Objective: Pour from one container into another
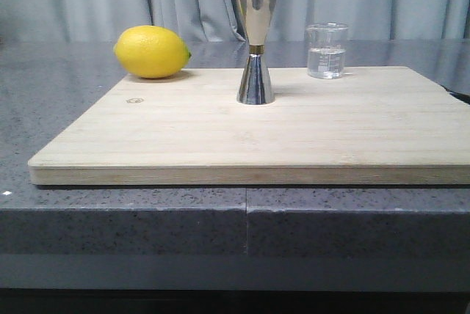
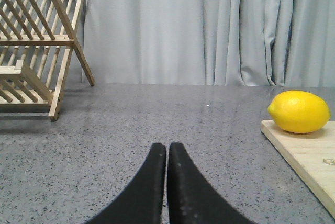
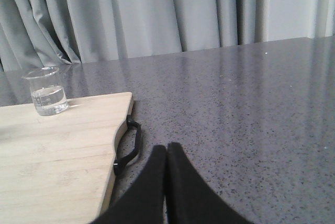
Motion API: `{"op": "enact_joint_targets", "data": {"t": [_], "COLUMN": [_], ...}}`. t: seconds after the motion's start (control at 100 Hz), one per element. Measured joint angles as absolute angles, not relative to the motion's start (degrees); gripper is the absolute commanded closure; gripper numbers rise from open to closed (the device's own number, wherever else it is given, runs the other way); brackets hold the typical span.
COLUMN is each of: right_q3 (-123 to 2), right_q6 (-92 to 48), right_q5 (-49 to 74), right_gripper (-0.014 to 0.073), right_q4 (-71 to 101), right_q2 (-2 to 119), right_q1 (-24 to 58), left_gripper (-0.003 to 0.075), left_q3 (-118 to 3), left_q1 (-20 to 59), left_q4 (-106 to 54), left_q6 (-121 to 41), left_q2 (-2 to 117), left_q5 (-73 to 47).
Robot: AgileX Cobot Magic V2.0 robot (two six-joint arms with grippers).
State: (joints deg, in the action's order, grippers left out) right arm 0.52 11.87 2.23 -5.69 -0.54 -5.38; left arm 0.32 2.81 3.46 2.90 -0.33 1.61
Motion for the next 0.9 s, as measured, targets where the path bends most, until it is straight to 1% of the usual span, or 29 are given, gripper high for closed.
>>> {"op": "enact_joint_targets", "data": {"t": [0.32,0.65,0.76,0.9], "right_q3": [0.5,0.5,-1.3,-8.7], "right_q6": [11.9,11.9,11.9,11.9], "right_q5": [2.0,3.1,7.5,12.1], "right_gripper": [0.0662,0.0662,0.0662,0.0662], "right_q4": [-5.7,3.1,4.0,3.3], "right_q2": [-0.5,-0.5,-0.4,5.1], "right_q1": [-5.4,-5.4,-5.4,-5.4], "left_gripper": [0.0741,0.0741,0.0741,0.0741], "left_q3": [0.3,0.2,-2.6,-11.9], "left_q1": [2.8,2.8,2.8,2.8], "left_q4": [2.4,-13.1,-15.4,-15.9], "left_q6": [2.9,2.9,2.9,1.9], "left_q2": [-0.3,-0.3,0.3,6.3], "left_q5": [1.7,0.0,-5.7,-14.0]}}
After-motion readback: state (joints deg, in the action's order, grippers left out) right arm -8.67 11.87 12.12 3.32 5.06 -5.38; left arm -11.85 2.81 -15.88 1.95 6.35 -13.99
